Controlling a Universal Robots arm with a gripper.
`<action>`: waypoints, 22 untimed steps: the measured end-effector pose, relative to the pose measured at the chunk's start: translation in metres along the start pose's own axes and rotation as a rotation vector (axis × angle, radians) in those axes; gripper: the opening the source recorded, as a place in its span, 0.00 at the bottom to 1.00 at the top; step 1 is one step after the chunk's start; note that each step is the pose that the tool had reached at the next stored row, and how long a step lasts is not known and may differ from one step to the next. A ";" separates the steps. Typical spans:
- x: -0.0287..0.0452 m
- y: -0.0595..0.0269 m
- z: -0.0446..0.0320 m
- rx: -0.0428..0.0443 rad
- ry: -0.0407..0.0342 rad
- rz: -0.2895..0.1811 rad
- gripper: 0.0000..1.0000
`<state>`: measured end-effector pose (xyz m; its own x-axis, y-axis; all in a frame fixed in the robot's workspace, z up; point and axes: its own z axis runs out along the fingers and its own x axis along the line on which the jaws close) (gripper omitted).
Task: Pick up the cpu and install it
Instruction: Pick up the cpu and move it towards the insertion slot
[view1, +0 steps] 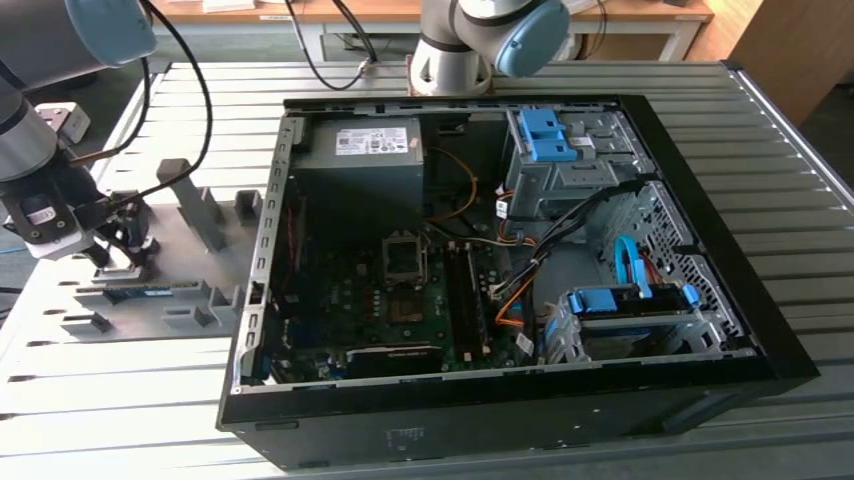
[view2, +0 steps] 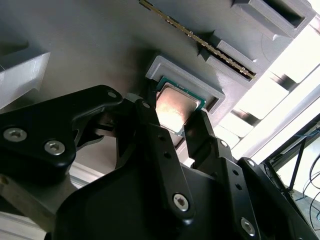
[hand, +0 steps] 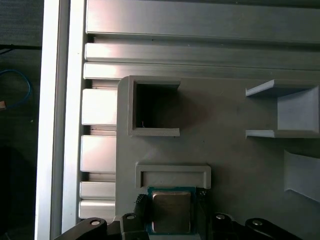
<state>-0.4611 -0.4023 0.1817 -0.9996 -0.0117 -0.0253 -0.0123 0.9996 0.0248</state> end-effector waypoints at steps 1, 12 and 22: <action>0.0000 0.0000 0.0000 0.0005 0.0000 0.000 0.47; -0.0009 0.0006 -0.0246 0.0003 -0.0001 0.000 0.47; -0.0014 0.0010 -0.0419 0.0001 0.0001 0.000 0.47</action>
<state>-0.4608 -0.4023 0.2236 -0.9996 -0.0117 -0.0252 -0.0123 0.9996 0.0247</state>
